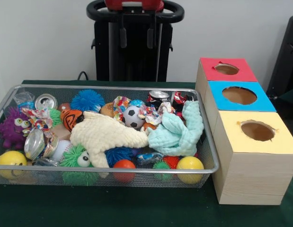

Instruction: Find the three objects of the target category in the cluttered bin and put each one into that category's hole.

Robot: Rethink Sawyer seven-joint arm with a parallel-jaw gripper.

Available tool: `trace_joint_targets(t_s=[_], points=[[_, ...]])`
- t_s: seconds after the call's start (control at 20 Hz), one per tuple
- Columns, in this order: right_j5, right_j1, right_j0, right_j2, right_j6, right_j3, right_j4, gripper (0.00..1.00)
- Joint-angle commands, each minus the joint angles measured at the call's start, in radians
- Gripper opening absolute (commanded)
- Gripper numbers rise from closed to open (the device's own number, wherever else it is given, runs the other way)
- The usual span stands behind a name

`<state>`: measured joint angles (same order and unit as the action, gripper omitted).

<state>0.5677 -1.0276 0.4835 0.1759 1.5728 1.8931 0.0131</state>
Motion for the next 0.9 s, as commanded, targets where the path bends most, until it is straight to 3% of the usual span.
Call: trace_joint_targets(t_s=[0.05,0.9], points=[[0.005,0.007,0.096,0.138,-0.181,0.065,0.094,1.00],[0.017,0.016,0.313,0.275,-0.211,0.104,0.208,1.00]])
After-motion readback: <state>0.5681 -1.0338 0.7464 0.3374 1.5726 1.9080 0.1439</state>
